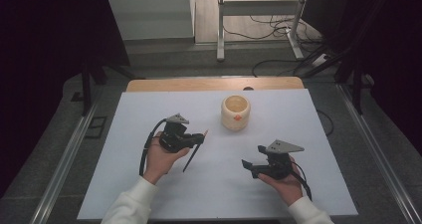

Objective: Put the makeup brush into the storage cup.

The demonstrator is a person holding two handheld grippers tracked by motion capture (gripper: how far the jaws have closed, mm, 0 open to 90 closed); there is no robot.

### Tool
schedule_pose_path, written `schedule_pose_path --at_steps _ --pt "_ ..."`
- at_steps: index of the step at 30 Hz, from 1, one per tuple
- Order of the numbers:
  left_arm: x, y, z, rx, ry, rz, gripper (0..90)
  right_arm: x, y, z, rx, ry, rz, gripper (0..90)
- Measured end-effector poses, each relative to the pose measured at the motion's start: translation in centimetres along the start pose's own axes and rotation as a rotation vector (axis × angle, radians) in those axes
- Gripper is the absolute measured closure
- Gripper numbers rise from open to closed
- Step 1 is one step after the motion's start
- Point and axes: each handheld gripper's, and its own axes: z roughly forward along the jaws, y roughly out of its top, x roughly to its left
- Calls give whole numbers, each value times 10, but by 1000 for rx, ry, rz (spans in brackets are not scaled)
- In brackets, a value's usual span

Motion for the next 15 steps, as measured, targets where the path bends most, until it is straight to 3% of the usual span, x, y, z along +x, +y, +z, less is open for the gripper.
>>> schedule_pose_path --at_steps 15 --pt "-3 0 2 -3 -7 4 840 16 8 13 -5 47 -22 191"
